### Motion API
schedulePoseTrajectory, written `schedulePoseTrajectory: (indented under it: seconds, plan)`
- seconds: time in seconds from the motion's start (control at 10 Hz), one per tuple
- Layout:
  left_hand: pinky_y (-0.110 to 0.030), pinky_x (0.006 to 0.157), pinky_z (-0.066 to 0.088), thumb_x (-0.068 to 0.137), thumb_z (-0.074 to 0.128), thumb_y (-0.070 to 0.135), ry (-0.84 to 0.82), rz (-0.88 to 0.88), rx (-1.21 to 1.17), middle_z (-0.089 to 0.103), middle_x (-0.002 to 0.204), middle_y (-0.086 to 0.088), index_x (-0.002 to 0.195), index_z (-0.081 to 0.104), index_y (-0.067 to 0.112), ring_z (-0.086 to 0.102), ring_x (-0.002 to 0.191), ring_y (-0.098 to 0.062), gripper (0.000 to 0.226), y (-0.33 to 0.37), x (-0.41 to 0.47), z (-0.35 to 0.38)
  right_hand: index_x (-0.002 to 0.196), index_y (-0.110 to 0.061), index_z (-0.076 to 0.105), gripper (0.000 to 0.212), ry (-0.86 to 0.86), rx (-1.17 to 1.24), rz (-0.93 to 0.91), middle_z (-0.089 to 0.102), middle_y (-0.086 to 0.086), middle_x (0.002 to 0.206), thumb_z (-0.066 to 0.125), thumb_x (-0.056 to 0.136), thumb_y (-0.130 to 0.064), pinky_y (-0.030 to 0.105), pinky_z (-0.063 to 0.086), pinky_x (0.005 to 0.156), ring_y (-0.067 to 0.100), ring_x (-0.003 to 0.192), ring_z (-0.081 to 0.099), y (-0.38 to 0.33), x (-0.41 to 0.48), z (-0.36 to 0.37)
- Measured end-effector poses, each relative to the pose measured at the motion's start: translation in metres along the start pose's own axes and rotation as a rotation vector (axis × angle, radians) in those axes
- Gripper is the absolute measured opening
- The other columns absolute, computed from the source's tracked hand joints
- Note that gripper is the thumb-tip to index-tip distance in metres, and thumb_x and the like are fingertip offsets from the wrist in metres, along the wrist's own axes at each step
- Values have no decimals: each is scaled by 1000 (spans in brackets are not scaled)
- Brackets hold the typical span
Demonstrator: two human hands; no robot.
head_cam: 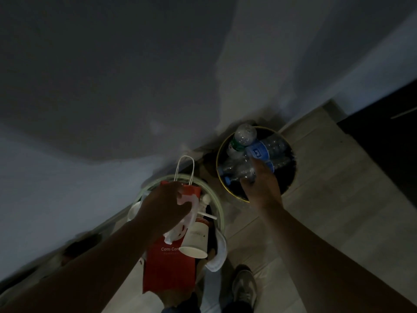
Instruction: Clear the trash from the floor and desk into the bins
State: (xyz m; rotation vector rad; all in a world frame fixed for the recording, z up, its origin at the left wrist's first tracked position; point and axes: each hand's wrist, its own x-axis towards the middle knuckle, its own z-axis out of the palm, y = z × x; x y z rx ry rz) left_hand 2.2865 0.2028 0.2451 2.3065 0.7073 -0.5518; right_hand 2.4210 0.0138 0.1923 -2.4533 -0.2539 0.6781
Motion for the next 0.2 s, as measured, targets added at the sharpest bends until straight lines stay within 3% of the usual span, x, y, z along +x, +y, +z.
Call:
schedulePoseTrajectory:
  seconds: [0.2]
  plan:
    - [-27,89,51,88,64,27,-8,-37,-5,67,114,0,120,59,17,63,100,-10,34,6,0,-7,135,-15,48,52,-39,-96,52,50,9,139,68,87,-22,35,46,103,22,128,48,-1,-6,-4]
